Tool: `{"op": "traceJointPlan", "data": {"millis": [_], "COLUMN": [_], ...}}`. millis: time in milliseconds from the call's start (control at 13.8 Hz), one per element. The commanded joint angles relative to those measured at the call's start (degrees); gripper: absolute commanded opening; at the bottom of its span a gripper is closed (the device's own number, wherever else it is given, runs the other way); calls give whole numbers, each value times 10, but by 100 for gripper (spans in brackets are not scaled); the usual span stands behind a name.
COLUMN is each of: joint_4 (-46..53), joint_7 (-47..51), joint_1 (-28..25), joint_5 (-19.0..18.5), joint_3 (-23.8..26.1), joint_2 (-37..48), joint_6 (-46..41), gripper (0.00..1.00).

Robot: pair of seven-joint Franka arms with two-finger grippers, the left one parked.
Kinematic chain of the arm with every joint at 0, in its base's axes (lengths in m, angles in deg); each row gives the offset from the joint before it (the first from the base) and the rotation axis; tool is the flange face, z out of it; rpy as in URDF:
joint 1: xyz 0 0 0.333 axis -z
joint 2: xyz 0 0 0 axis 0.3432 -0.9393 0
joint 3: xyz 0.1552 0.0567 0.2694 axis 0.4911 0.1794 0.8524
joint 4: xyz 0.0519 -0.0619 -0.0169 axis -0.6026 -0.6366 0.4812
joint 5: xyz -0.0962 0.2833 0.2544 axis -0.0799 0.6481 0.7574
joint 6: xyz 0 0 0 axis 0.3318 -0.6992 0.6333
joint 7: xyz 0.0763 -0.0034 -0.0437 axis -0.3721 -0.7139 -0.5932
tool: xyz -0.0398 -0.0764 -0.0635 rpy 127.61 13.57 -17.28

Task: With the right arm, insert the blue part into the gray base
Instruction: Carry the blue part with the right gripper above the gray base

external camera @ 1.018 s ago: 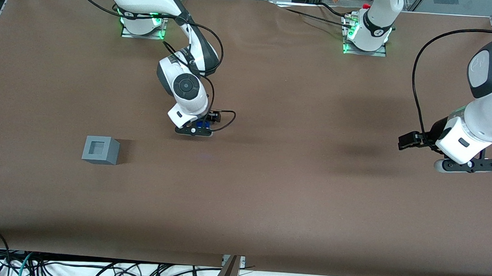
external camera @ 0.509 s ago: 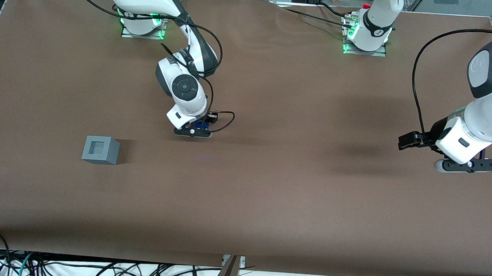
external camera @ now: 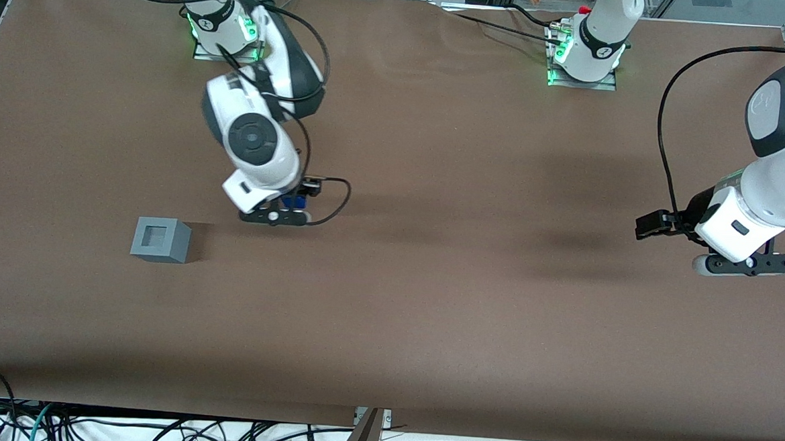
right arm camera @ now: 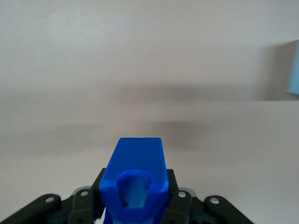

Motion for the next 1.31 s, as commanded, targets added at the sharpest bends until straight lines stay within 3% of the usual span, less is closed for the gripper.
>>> {"op": "traceJointPlan", "data": {"millis": [0,364,727,1236], "joint_4": [18,20,20,19], "joint_7": [-74,-209,-263,-331], "joint_1": [52,87,97,144], "joint_5": [12,66,59,55], "joint_3": [4,-75,-126,-131], "joint_2": [21,47,40,-10], "joint_6": [-35,-71,-68,31], "gripper": [9,9,9,8]}}
